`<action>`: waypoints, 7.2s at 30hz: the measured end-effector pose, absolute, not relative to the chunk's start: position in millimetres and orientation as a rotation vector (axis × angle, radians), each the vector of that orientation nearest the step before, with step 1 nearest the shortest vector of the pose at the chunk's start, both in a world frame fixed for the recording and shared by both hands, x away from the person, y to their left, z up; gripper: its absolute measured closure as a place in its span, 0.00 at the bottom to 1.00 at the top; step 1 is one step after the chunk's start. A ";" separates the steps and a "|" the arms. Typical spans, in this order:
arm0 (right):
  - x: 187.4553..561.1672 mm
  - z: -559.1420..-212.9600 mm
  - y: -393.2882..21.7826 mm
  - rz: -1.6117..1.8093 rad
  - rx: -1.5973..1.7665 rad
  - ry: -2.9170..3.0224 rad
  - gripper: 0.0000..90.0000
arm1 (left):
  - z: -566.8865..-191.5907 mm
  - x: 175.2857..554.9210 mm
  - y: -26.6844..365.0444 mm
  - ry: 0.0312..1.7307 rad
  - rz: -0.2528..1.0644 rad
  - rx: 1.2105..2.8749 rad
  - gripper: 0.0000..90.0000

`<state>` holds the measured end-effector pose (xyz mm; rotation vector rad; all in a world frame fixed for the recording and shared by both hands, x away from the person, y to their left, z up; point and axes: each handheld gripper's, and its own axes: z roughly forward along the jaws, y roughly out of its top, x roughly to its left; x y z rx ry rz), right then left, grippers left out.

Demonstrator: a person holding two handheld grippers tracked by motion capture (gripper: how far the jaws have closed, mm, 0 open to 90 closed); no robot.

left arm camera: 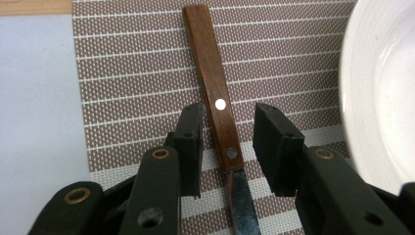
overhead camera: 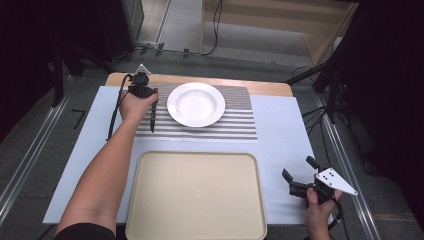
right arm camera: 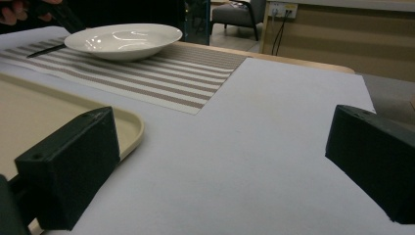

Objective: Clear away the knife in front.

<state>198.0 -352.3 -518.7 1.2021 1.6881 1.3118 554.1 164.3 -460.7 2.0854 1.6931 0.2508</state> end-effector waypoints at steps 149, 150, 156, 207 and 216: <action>198.2 -519.2 -353.2 1.313 1.203 1.690 0.00 | -440.1 312.7 143.5 0.994 0.171 2.381 0.86; 198.2 -519.2 -353.2 1.313 1.203 1.690 0.00 | -442.2 310.2 143.9 0.997 0.164 2.380 0.86; 198.2 -519.2 -353.2 1.313 1.203 1.690 0.00 | -446.9 303.3 145.0 0.998 0.157 2.375 0.86; 198.2 -519.3 -352.2 1.305 1.203 1.695 0.00 | -485.3 277.0 139.5 0.829 0.160 2.388 1.00; 198.4 -519.4 -352.0 1.298 1.206 1.694 0.00 | -484.9 280.2 168.4 0.871 0.143 2.356 1.00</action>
